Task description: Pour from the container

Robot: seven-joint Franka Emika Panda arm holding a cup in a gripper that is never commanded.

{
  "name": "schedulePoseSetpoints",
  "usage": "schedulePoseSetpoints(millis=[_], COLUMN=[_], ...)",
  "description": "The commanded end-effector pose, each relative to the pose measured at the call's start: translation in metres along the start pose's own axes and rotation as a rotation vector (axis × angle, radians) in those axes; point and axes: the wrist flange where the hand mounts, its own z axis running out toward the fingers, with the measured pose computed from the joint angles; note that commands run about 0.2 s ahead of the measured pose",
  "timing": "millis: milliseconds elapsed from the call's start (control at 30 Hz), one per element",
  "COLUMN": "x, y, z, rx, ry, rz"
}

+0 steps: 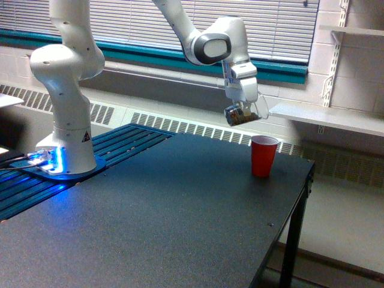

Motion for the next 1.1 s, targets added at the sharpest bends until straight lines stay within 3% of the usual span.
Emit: schedulePoseSetpoints(millis=[33, 733, 1100], x=[0.009, -0.007, -0.013], y=[-0.002, 0.0, 0.003], z=[0.003, 0.027, 0.029], rx=[-0.016, -0.089, -0.116], ry=[0.003, -0.049, -0.068], rz=[0.05, -0.018, -0.048])
